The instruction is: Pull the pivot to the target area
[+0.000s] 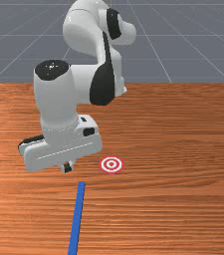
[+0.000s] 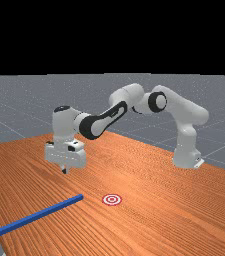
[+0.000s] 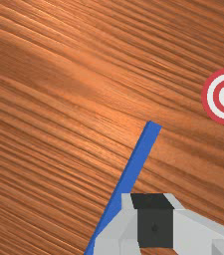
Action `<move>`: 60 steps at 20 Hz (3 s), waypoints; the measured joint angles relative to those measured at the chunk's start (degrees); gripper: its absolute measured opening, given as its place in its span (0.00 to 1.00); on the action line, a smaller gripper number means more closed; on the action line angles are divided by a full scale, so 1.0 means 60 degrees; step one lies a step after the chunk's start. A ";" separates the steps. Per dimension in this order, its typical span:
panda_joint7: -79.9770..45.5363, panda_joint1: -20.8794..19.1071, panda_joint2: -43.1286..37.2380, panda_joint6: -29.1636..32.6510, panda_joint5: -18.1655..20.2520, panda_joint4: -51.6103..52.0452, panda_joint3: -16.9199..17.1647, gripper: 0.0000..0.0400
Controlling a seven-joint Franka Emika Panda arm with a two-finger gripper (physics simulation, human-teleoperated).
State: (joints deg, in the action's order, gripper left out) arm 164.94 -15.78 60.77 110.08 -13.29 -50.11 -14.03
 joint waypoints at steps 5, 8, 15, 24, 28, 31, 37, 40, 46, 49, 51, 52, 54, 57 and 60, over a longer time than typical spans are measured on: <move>-0.1503 0.0325 0.0964 -0.0692 0.0247 0.1701 0.0292 0.00; -0.1788 0.0333 0.1013 -0.0626 0.0273 0.1662 0.0330 0.78; -0.3617 0.0553 0.1246 -0.0659 0.0348 0.1959 0.0672 0.99; -0.3989 0.0694 0.1007 -0.0471 0.0353 0.1510 0.0665 1.00; -0.4193 0.0719 0.1057 -0.0390 0.0371 0.1505 0.0691 1.00; -0.4352 0.1025 0.1013 0.0020 -0.0301 0.1132 0.1195 1.00; -0.4440 0.1083 0.1328 0.0291 -0.0334 0.1172 0.1251 1.00; -0.4873 0.1388 0.1712 0.0498 -0.0786 0.1385 0.1716 1.00; -0.4788 0.1407 0.2420 0.0674 -0.0677 0.1891 0.1662 1.00; -0.4702 0.1395 0.2699 0.0675 -0.0595 0.2199 0.1598 1.00; -0.4628 0.1410 0.3072 0.0595 -0.0537 0.2669 0.1577 1.00; -0.4424 0.1326 0.3207 0.0495 -0.0344 0.2855 0.1393 1.00; -0.4747 0.1527 0.3379 0.0475 -0.0657 0.3090 0.1765 1.00; -0.4424 0.1328 0.3221 0.0494 -0.0343 0.2848 0.1392 1.00; -0.4424 0.1328 0.3221 0.0494 -0.0343 0.2848 0.1392 1.00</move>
State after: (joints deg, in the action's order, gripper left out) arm 138.40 -7.81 80.09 113.05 -15.35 -33.02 -5.68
